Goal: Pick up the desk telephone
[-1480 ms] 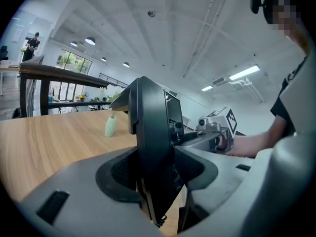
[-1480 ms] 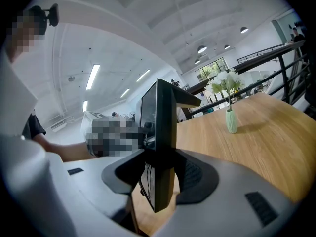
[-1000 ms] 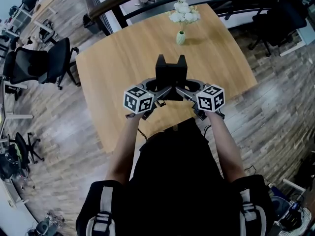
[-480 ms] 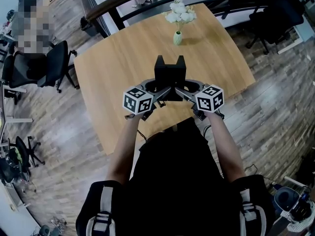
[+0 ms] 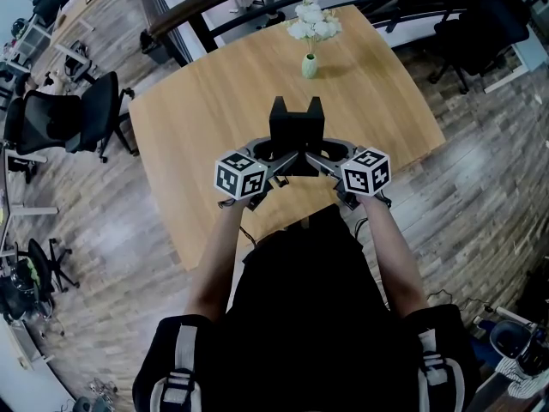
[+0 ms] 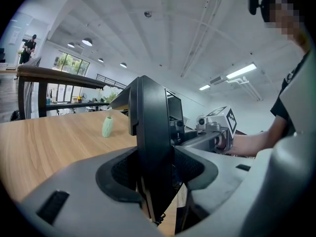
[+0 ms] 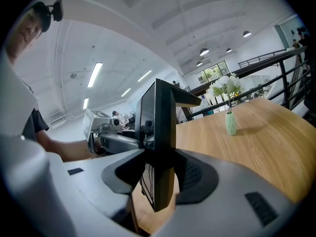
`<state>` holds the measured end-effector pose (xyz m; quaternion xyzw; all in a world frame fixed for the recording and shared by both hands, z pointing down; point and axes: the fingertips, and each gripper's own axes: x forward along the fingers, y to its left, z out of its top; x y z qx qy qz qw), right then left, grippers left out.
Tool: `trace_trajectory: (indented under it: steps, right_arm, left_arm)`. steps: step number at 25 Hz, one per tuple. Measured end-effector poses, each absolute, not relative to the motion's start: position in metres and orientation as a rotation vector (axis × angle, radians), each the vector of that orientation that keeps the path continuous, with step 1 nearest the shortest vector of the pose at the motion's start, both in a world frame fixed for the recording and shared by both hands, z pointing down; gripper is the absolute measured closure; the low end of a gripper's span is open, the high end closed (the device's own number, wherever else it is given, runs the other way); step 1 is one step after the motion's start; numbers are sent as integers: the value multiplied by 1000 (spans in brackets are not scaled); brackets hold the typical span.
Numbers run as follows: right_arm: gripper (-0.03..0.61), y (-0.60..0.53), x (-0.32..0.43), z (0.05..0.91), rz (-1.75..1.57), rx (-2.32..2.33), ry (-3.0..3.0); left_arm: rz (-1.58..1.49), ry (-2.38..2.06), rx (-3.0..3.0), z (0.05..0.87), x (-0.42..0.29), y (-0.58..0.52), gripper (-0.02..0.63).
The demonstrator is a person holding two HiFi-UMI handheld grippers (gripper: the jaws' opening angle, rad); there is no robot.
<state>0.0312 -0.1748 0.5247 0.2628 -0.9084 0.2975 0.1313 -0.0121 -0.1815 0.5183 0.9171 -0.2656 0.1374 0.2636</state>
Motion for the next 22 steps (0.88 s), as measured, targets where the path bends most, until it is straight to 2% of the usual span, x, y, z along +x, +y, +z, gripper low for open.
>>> trace_trajectory:
  steps: [22]
  right_arm:
    - [380, -172, 31, 528, 883, 775, -2629]
  left_arm:
    - [366, -704, 2482, 521, -13, -179, 387]
